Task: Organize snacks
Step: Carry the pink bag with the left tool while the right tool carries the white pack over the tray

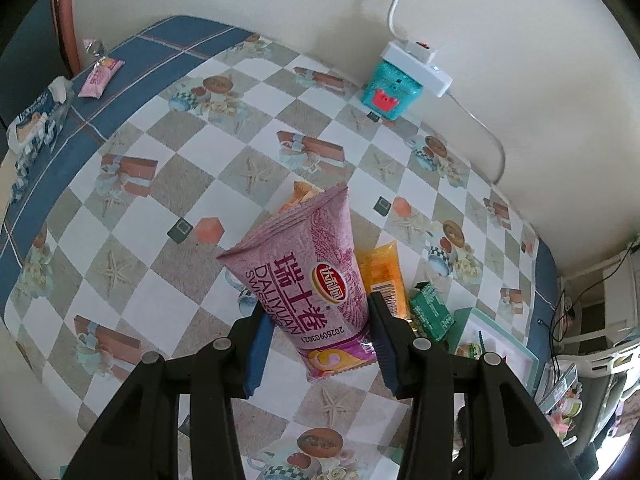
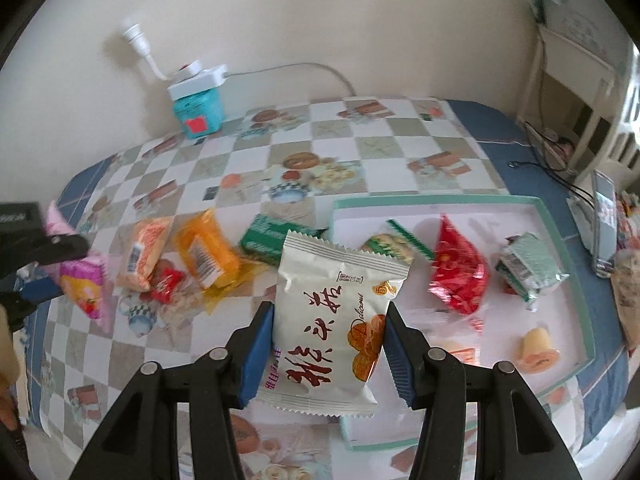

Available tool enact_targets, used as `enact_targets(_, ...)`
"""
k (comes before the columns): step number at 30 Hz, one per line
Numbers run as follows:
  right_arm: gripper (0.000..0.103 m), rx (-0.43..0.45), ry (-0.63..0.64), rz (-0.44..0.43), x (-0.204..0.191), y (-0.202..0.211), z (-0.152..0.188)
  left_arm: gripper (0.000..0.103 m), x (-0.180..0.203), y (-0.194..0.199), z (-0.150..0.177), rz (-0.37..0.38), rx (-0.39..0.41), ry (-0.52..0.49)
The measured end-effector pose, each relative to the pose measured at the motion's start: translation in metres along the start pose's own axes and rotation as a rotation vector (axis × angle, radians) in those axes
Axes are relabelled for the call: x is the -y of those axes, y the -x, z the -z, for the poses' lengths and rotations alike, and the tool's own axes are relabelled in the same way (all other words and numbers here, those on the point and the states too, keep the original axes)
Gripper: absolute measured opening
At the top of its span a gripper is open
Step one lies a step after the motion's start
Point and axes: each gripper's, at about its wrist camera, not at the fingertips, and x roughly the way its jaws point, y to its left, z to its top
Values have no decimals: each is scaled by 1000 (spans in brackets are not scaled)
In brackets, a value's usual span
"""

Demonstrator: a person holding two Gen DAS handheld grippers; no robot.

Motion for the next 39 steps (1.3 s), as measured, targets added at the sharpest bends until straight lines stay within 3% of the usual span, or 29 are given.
enact_targets(9, 55, -7, -143, 72, 64, 0, -4, 48, 22, 7, 7, 51, -2, -51)
enact_targets(19, 55, 4, -312, 145, 137, 5, -2, 48, 71, 8, 29, 82, -14, -172)
enact_targets(26, 55, 14, -379, 236, 170, 10, -1, 48, 115, 5, 58, 82, -29, -296)
enact_targets(39, 55, -10, -474, 316, 213, 1, 8, 48, 181, -19, 119, 44, -68, -512)
